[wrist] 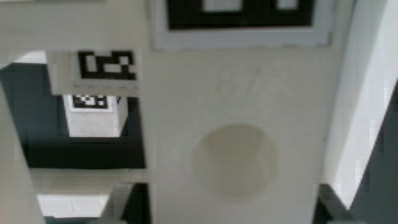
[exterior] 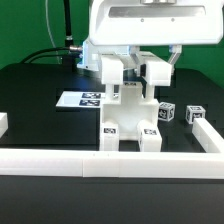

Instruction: Assemble chair

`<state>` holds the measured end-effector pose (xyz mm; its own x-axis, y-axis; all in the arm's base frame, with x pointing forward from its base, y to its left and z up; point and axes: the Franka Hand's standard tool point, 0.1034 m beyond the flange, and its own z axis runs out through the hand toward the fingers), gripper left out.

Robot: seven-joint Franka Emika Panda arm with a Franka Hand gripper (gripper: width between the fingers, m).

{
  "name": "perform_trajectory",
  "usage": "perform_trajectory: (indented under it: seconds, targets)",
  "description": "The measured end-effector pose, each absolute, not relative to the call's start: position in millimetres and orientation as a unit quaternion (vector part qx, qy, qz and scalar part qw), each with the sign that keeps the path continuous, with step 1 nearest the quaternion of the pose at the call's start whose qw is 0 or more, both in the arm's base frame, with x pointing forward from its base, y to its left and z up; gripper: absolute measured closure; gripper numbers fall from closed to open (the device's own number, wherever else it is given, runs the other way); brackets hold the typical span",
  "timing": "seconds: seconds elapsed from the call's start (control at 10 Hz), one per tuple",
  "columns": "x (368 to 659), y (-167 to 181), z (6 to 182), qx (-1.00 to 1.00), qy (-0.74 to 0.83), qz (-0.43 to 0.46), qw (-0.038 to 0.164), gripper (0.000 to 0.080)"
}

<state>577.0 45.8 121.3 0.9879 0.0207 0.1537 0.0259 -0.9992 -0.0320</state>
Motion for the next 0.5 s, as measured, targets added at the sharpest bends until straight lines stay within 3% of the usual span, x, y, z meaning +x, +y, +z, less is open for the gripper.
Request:
perform_trajectory:
  seconds: [0.5]
  targets:
    - [570.8, 48.5, 119.8, -0.995, -0.015, -0.093, 0.014, 0.0515]
